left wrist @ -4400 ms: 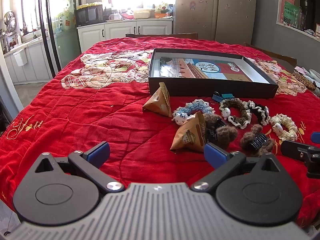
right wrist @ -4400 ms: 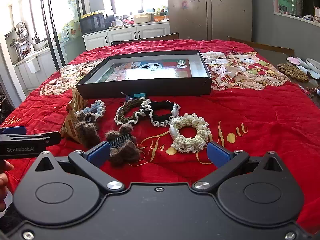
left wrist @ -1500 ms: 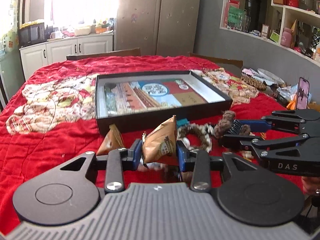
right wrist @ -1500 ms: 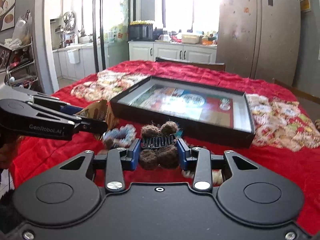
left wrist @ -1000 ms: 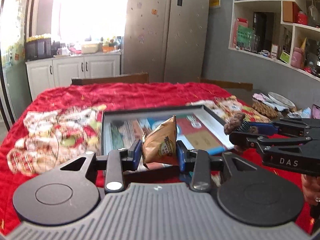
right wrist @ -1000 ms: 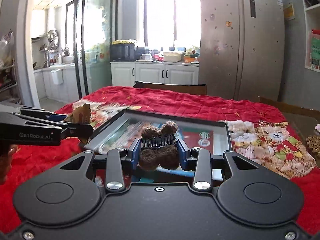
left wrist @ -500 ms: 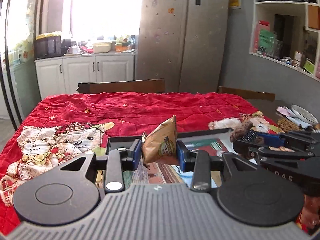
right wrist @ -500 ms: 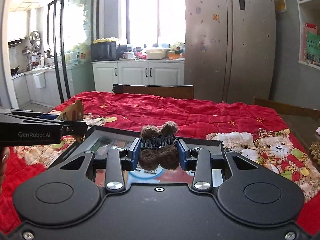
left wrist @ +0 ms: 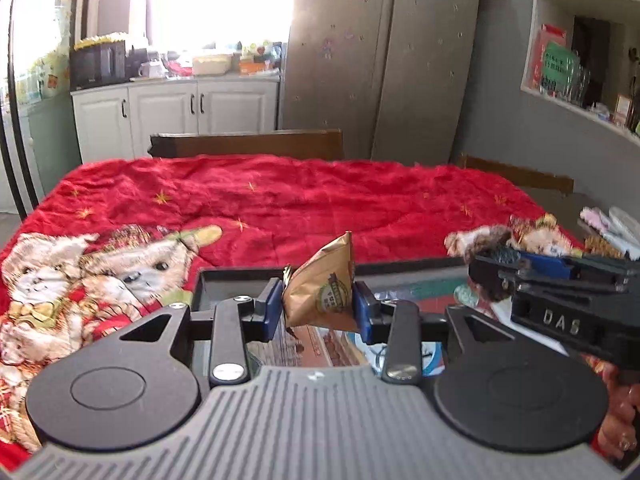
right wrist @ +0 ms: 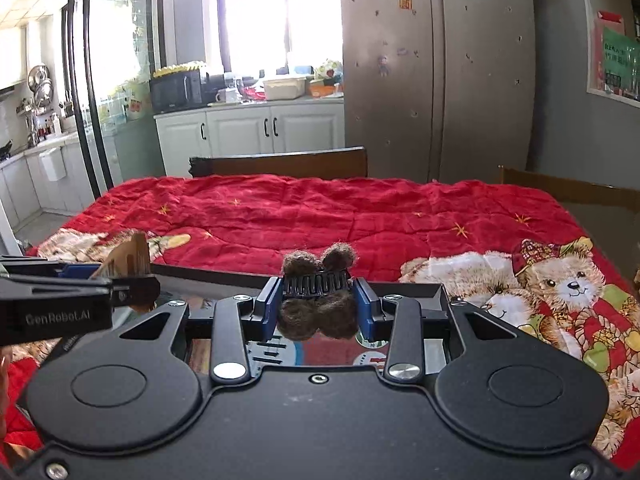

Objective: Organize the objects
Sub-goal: 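Lift both held items and carry them over the black box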

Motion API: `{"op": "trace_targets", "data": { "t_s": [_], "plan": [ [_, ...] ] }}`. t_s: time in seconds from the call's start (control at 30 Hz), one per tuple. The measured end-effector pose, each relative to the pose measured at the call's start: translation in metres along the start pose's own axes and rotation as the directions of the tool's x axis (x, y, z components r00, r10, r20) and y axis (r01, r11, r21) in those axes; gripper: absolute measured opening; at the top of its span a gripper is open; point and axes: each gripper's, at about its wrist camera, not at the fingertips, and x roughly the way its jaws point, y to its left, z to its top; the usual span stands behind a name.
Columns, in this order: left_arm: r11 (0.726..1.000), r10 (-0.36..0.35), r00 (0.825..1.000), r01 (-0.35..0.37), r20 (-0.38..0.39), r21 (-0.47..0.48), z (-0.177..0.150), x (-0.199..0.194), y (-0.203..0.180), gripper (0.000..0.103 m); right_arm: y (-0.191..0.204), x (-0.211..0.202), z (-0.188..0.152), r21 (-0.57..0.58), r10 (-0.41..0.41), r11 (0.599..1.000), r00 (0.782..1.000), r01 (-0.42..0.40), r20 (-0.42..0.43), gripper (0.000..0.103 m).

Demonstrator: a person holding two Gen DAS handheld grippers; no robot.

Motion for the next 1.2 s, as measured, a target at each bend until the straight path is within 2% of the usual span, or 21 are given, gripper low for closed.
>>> {"op": "trace_targets", "data": {
  "t_s": [0.3,0.63,1.03,1.2],
  "plan": [
    [0.999,0.029,0.998,-0.027,-0.048,0.030,-0.009,0.021,0.000,0.044,-0.009,0.028,-0.014,0.008,0.014,1.000,0.997,-0.014,-0.072,0.037],
    [0.998,0.036,0.997,-0.032,-0.074,0.047,-0.012,0.030,-0.002,0.045,-0.012,0.037,-0.014,0.033,0.055,0.998,0.992,-0.052,-0.109,0.037],
    [0.997,0.053,0.992,-0.046,-0.111,0.068,-0.017,0.041,-0.003,0.045,-0.011,0.047,-0.014,0.027,0.028,0.999,0.986,-0.024,-0.163,0.037],
    [0.995,0.067,0.990,-0.056,-0.127,0.086,-0.018,0.044,-0.006,0.048,-0.010,0.052,-0.014,0.022,0.018,1.000,0.981,-0.014,-0.194,0.037]
  ]
}}
